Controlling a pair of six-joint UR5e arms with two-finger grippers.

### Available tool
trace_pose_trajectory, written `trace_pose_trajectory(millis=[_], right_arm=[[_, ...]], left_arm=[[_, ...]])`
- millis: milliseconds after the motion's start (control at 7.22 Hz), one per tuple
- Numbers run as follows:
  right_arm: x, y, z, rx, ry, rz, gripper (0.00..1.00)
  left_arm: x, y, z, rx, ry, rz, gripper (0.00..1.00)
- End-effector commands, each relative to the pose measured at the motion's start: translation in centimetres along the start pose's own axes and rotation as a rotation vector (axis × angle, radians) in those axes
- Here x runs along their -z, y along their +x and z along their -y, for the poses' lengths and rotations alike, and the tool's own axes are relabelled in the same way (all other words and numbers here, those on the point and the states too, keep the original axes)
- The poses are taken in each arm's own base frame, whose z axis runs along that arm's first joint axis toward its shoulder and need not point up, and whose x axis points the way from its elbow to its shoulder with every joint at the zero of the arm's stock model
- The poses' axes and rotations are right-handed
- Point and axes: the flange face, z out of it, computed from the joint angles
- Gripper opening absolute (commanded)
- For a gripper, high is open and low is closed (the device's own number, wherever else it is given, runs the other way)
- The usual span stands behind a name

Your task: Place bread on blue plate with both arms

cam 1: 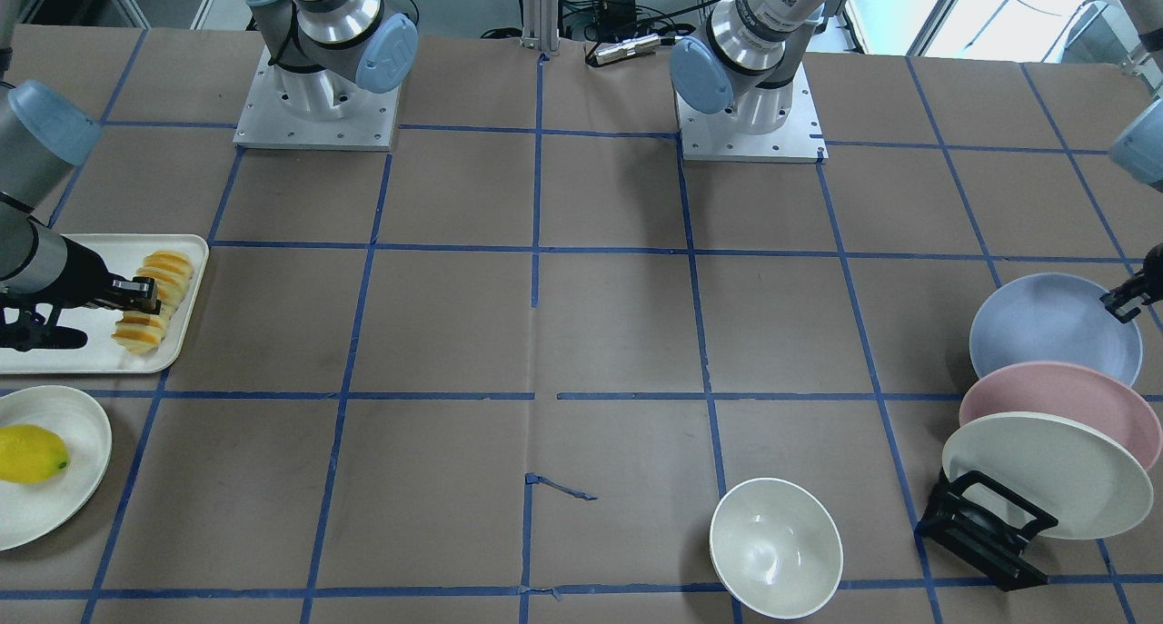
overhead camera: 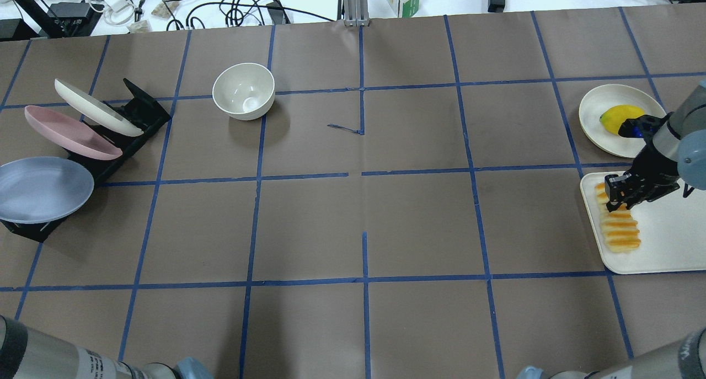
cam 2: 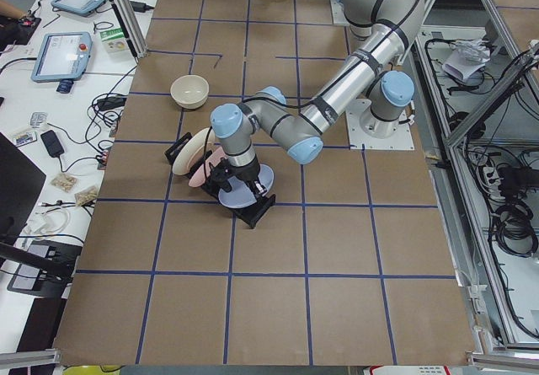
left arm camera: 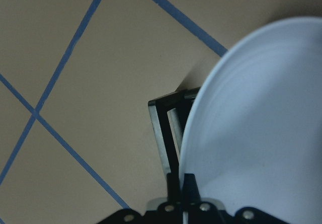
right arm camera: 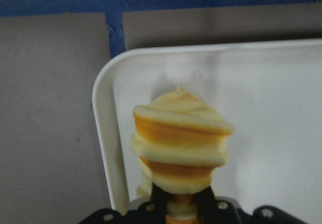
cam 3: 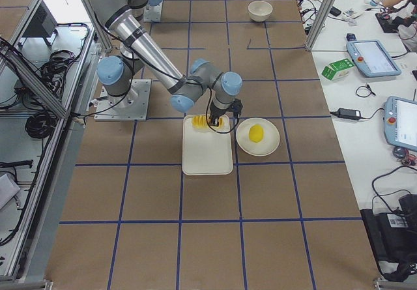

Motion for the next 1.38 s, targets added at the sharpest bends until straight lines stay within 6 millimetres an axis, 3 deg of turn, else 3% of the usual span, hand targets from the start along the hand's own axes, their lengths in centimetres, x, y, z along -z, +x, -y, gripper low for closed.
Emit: trace_pose_trajectory(millis=[0, 138, 277, 415, 692, 831, 969, 1108, 1246], right_arm=[[4.4, 0.3, 0.3, 0.001, 0.015, -0.014, 0.00], [7.5, 0.2, 0.6, 0.000, -0.003, 0.002, 0.00], [10.4, -0.3, 1.4, -0.010, -0.001, -0.002, 0.00], [13.4, -2.6, 2.4, 0.016, -0.006, -0.011, 0.00], [19.5, -9.0, 3.3, -0.027, -0.022, -0.012, 0.00], [20.9, -12.1, 3.6, -0.056, -0.007, 0.039, 0.00], [20.9, -15.1, 4.0, -0.071, 0.008, 0.087, 0.00], [21.1, -19.0, 4.1, -0.128, 0.022, 0.124, 0.00], [21.5, -25.2, 4.4, -0.134, 0.060, 0.106, 0.00]], left_arm=[[3.4, -0.9, -2.5, -0.121, -0.077, -0.017, 0.00], [6.8, -1.1, -4.3, -0.158, -0.114, -0.032, 0.00], [8.4, -0.3, -7.5, -0.266, -0.240, -0.111, 0.00], [9.9, 2.7, -9.9, -0.315, -0.272, -0.249, 0.00], [11.6, 11.4, -14.3, -0.383, -0.325, -0.411, 0.00], [11.3, 17.1, -16.5, -0.385, -0.359, -0.497, 0.00], [12.4, 23.5, -18.8, -0.383, -0.331, -0.580, 0.00], [13.6, 28.4, -20.1, -0.378, -0.234, -0.568, 0.00], [14.2, 33.7, -22.3, -0.395, -0.118, -0.570, 0.00]])
